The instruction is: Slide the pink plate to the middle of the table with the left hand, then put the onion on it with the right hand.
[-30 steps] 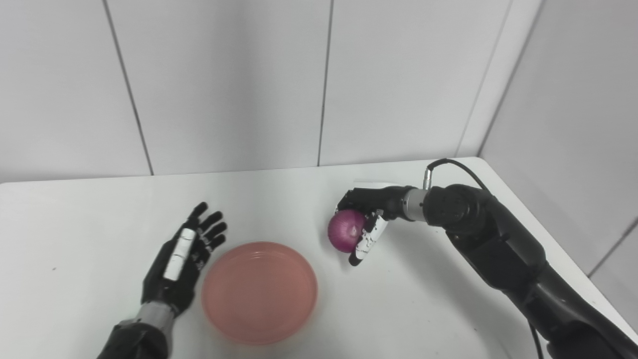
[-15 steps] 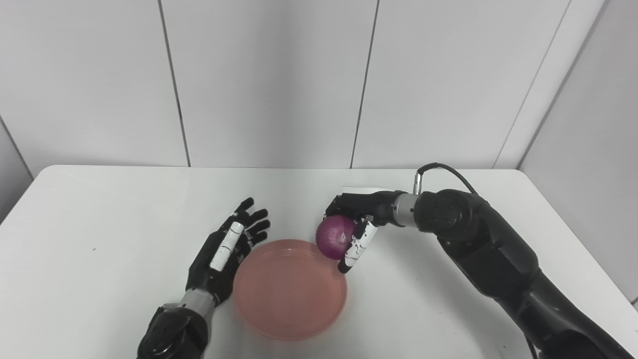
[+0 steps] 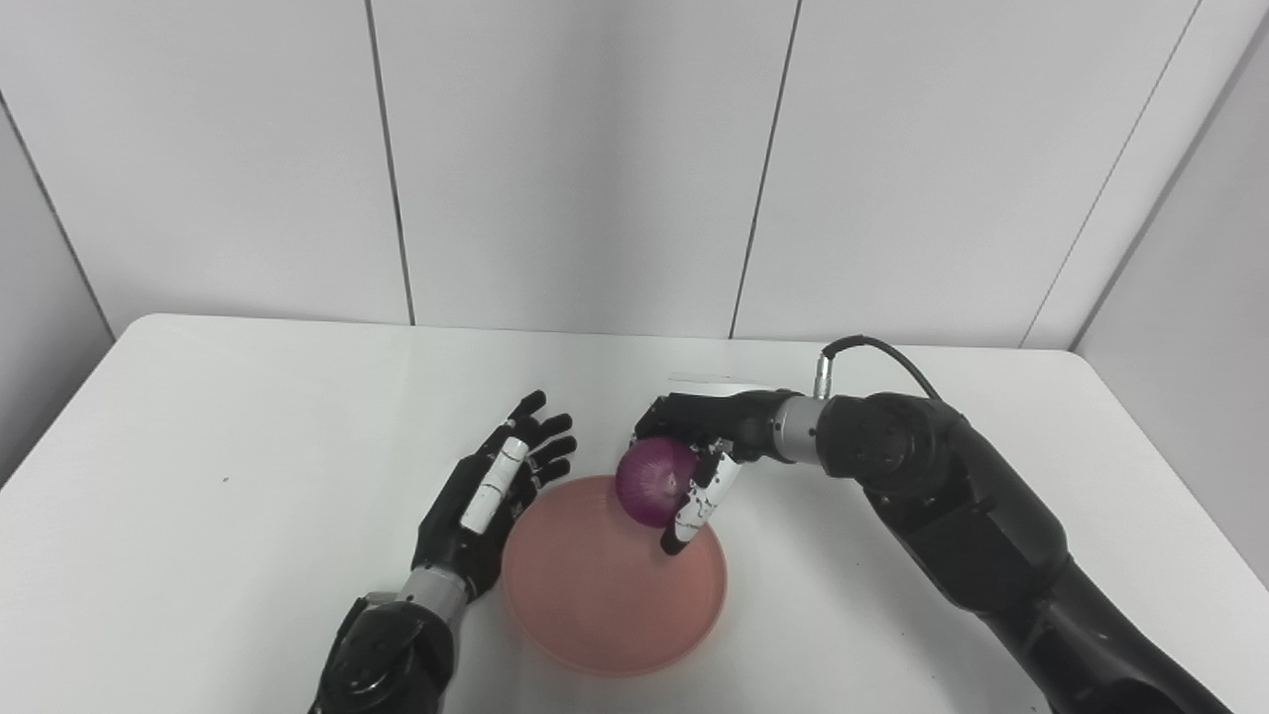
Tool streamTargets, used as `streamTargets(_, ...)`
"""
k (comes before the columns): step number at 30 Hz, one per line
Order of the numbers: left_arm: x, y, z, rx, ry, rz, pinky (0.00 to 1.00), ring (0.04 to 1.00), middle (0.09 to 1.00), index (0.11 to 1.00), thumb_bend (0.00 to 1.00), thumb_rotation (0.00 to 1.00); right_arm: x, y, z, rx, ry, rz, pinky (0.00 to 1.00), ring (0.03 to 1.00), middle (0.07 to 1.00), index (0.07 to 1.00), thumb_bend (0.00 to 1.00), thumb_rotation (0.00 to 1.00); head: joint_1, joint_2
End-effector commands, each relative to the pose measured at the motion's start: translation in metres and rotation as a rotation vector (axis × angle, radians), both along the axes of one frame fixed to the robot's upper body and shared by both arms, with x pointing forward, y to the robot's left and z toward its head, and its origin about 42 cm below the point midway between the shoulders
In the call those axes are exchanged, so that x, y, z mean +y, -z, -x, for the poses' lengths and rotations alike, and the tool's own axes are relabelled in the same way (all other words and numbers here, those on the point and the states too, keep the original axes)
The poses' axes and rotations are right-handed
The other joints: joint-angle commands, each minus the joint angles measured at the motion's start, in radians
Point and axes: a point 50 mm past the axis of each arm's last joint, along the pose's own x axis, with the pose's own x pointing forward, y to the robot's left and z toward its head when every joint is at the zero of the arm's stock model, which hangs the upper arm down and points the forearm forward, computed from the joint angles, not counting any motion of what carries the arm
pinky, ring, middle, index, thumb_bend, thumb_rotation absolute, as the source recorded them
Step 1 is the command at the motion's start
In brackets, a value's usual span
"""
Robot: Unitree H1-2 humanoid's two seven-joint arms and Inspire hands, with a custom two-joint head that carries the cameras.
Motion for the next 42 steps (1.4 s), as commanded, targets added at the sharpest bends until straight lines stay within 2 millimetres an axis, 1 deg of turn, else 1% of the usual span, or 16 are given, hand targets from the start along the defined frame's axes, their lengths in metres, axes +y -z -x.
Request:
streamTargets(1,-0.002,0.043,0.023,0.186,-0.007,-0.034,0.87,0.845,0.85,0.904,0.8,0.69,0.01,-0.026,-0.008,-0.077,-0.039,-0.02,0.24,0.314,0.442,0.523,0.53,0.0,0.008,0.002)
streamTargets(4,-0.004,0.043,0.023,0.186,-0.007,-0.034,0.87,0.843,0.849,0.905,0.8,0.69,0.015,-0.022,-0.008,-0.065,-0.051,-0.024,0.23,0.31,0.432,0.525,0.53,0.0,0.012,0.002)
streamTargets(6,-0.005,0.043,0.023,0.185,-0.006,-0.035,0.86,0.842,0.847,0.905,0.8,0.7,0.018,-0.02,-0.008,-0.072,-0.065,-0.009,0.26,0.337,0.441,0.516,0.53,0.0,0.019,0.003)
streamTargets(17,-0.009,0.042,0.023,0.186,-0.012,-0.033,0.85,0.84,0.844,0.899,0.81,0.7,0.035,-0.007,-0.003,-0.108,-0.132,0.041,0.29,0.377,0.454,0.513,0.53,0.0,0.03,0.006)
streamTargets(25,-0.007,0.042,0.022,0.189,-0.014,-0.03,0.85,0.842,0.843,0.905,0.81,0.69,0.039,0.001,0.0,-0.107,-0.149,0.053,0.31,0.397,0.462,0.51,0.53,0.0,0.019,0.007)
streamTargets(28,-0.007,0.042,0.021,0.188,-0.013,-0.032,0.85,0.841,0.844,0.903,0.81,0.69,0.038,0.001,0.0,-0.098,-0.155,0.062,0.37,0.446,0.471,0.507,0.53,0.01,0.017,0.006)
streamTargets(29,-0.007,0.042,0.021,0.187,-0.012,-0.032,0.84,0.839,0.842,0.899,0.81,0.69,0.038,0.001,0.0,-0.094,-0.153,0.066,0.44,0.501,0.542,0.557,0.73,0.18,0.016,0.006)
streamTargets(30,-0.006,0.042,0.021,0.187,-0.013,-0.032,0.84,0.838,0.841,0.897,0.82,0.69,0.037,0.001,0.0,-0.088,-0.149,0.066,0.46,0.524,0.568,0.605,0.87,0.26,0.015,0.007)
streamTargets(32,-0.006,0.042,0.021,0.189,-0.014,-0.028,0.84,0.838,0.842,0.897,0.82,0.69,0.036,0.0,0.0,-0.078,-0.146,0.062,0.47,0.538,0.589,0.644,0.96,0.31,0.014,0.007)
streamTargets(34,-0.006,0.042,0.021,0.189,-0.015,-0.026,0.84,0.837,0.841,0.897,0.82,0.68,0.034,-0.002,-0.001,-0.07,-0.142,0.061,0.49,0.554,0.609,0.671,0.99,0.35,0.011,0.009)
streamTargets(35,-0.006,0.042,0.021,0.19,-0.015,-0.026,0.84,0.833,0.838,0.894,0.82,0.68,0.034,-0.002,-0.001,-0.065,-0.14,0.063,0.54,0.6,0.65,0.696,1.0,0.39,0.01,0.009)
streamTargets(37,-0.006,0.042,0.02,0.19,-0.015,-0.027,0.84,0.829,0.836,0.892,0.82,0.68,0.032,-0.003,-0.001,-0.057,-0.138,0.067,0.6,0.651,0.698,0.715,1.0,0.42,0.009,0.01)
streamTargets(42,-0.005,0.042,0.02,0.189,-0.011,-0.027,0.85,0.834,0.839,0.893,0.82,0.68,0.031,-0.004,-0.002,-0.045,-0.14,0.077,0.64,0.683,0.725,0.726,1.0,0.42,0.004,0.009)
